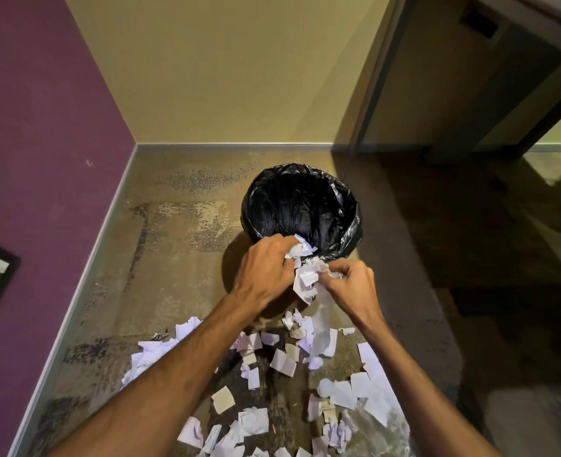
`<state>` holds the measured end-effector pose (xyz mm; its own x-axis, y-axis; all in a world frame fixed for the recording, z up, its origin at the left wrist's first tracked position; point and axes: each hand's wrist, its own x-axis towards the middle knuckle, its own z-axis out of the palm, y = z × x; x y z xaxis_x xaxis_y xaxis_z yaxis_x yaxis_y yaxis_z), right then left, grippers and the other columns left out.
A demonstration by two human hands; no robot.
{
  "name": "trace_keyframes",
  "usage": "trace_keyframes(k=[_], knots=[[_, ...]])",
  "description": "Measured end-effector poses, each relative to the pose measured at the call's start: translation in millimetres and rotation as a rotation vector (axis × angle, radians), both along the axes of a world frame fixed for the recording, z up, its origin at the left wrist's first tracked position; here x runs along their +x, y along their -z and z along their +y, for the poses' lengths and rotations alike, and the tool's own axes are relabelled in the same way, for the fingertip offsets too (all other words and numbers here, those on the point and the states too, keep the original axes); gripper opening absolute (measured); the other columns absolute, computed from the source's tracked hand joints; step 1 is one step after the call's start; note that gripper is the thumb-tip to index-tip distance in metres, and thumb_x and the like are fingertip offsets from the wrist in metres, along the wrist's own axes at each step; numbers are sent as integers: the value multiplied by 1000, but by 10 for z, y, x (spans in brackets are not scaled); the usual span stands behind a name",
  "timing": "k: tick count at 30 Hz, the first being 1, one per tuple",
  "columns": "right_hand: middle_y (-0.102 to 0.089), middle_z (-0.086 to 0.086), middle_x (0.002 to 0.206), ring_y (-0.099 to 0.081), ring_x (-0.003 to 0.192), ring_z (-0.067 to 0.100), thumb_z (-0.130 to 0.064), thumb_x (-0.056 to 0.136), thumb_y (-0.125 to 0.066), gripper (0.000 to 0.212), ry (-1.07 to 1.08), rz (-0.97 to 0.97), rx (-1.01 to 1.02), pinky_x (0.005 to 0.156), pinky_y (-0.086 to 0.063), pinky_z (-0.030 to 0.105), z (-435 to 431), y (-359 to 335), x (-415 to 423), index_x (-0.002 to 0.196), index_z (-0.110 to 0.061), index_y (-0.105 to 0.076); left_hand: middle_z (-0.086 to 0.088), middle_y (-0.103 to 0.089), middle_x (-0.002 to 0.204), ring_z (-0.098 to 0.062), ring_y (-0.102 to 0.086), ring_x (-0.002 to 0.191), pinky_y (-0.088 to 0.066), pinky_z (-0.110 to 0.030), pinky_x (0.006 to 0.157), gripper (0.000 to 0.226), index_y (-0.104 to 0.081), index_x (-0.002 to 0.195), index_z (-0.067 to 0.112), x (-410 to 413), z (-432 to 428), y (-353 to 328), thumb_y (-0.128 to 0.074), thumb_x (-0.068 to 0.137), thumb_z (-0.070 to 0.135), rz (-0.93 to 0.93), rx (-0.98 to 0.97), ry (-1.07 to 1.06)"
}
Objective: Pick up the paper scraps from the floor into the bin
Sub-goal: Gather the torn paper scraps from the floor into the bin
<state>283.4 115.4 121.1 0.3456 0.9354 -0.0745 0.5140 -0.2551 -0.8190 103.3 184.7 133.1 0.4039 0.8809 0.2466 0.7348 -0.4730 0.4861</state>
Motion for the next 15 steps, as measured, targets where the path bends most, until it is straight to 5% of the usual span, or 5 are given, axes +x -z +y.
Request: trace_keyframes(k=[3, 7, 12, 15], knots=[[-63, 1, 56, -40, 52, 3, -17, 81, -75, 10, 2, -28, 40, 50, -44, 35, 236, -153, 70, 73, -12, -79, 5, -67, 93, -16, -66, 83, -62, -38, 77, 17, -71, 113, 26, 73, 185, -155, -68, 97, 21, -30, 15, -12], [-61, -11, 48, -43, 43, 1, -20, 83, -80, 8, 27, -7, 94, 47, -38, 18, 672, -421, 139, 78, -15, -85, 4, -70, 89, -15, -66, 79, -62, -39, 74, 18, -74, 106, 24, 174, 541, -279, -64, 94, 15, -66, 47, -65], [-78, 5, 80, -62, 66, 7, -21, 77, -76, 17, 156, -38, 64, 57, -50, 31, 1284, -486, 168, 88, -11, -85, 0, -70, 78, -22, -68, 71, -63, -42, 70, 29, -75, 96, 18, 268, 851, -271, -53, 85, 33, -72, -68, -145], [-79, 5, 108, -68, 89, 18, -17, 86, -74, 22, 211, -69, 23, 65, -44, 22, 1488, -516, 151, 104, -9, -83, -1, -71, 80, -26, -70, 76, -64, -44, 72, 12, -74, 98, 19, 277, 994, -147, -68, 87, 22, -50, -133, -211]])
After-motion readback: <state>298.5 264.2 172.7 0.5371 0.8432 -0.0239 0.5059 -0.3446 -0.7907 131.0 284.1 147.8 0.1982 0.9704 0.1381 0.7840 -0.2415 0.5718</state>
